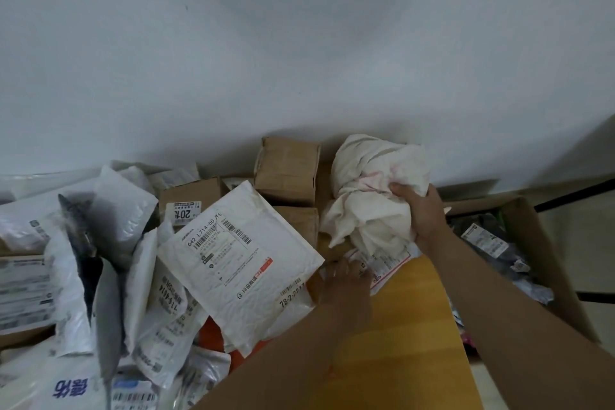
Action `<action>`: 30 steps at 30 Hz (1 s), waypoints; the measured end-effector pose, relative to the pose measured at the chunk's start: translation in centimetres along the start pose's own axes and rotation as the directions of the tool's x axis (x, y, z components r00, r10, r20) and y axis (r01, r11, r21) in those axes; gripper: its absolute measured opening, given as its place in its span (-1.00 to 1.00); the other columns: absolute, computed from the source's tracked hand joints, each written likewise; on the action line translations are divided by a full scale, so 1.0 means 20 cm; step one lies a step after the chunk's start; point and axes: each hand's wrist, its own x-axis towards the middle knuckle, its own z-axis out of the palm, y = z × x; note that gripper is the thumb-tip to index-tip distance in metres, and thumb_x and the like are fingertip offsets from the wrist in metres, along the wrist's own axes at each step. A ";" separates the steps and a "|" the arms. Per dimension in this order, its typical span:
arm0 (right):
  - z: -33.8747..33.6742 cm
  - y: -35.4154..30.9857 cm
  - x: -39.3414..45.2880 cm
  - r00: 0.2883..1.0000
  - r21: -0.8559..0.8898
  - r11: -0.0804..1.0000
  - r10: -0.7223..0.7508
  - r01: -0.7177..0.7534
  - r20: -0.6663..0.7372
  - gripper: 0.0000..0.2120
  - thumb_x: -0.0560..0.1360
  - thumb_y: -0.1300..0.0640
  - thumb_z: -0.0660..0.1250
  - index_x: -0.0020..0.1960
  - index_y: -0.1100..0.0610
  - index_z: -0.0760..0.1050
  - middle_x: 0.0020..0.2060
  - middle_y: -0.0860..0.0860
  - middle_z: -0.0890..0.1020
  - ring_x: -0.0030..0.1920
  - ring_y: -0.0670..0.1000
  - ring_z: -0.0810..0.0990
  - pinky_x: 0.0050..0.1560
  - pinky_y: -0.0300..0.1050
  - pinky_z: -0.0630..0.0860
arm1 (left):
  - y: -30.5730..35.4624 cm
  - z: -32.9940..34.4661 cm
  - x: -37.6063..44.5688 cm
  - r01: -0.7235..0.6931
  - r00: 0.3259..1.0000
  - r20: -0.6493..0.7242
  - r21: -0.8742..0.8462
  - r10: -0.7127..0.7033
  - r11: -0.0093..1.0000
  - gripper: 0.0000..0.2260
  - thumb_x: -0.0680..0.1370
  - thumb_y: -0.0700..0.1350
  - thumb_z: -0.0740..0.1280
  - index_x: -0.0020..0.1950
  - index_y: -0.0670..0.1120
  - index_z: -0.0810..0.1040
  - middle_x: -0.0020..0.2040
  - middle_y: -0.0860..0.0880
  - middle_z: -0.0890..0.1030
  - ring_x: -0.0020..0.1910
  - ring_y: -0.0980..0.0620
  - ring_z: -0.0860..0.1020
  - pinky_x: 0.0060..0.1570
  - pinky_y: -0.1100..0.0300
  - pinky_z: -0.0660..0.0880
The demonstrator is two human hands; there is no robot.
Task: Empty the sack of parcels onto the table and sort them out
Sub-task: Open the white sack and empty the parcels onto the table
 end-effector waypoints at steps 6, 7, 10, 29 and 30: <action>0.21 0.13 -0.13 0.910 0.453 0.890 0.146 0.050 -0.388 -0.28 0.37 -0.11 0.46 0.42 0.10 0.27 0.20 0.02 0.57 0.06 0.04 0.61 0.11 0.05 0.60 | 0.02 -0.05 0.00 -0.044 0.995 0.092 0.086 0.037 0.995 -0.65 0.63 -0.03 0.20 0.39 -0.11 0.40 0.49 -0.13 0.22 0.50 -0.26 0.08 0.42 -0.14 0.16; 0.26 0.12 -0.13 0.899 0.472 0.881 0.187 0.025 -0.397 -0.27 0.40 -0.13 0.45 0.44 0.09 0.21 0.20 -0.01 0.55 0.06 0.01 0.60 0.14 0.03 0.58 | 0.03 -0.02 -0.01 -0.072 0.994 0.093 0.102 0.062 0.992 -0.67 0.62 0.01 0.22 0.32 -0.12 0.48 0.45 -0.13 0.29 0.45 -0.24 0.17 0.41 -0.09 0.18; 0.41 0.12 -0.14 0.914 0.392 0.915 0.234 -0.093 -0.330 -0.17 0.42 -0.17 0.47 0.50 0.07 0.13 0.23 -0.05 0.49 0.15 0.02 0.53 0.09 -0.06 0.53 | 0.05 0.01 -0.04 -0.080 0.993 0.095 0.138 0.067 0.987 -0.78 0.35 0.05 0.51 -0.06 0.01 0.68 0.14 0.00 0.58 0.17 -0.10 0.43 0.23 0.05 0.42; 0.24 0.05 -0.29 0.715 -0.837 0.509 -0.661 0.204 -0.228 -0.09 0.46 -0.40 0.23 0.58 0.05 -0.04 0.55 0.23 0.05 0.52 0.32 0.08 0.40 0.39 0.14 | 0.06 -0.33 -0.09 -0.023 0.844 -0.479 -0.479 -0.239 0.878 -0.66 0.52 -0.21 0.23 0.30 -0.10 0.34 0.32 -0.10 0.35 -0.18 -0.03 0.53 -0.36 0.17 0.47; 0.23 0.05 -0.28 0.705 -0.873 0.435 -0.689 0.219 -0.166 -0.18 0.50 -0.37 0.16 0.58 0.03 -0.01 0.55 0.22 0.05 0.52 0.33 0.06 0.39 0.43 0.10 | 0.08 -0.36 -0.10 -0.067 0.834 -0.497 -0.522 -0.240 0.850 -0.64 0.53 -0.22 0.22 0.33 -0.10 0.32 0.33 -0.09 0.33 -0.14 -0.04 0.53 -0.33 0.17 0.51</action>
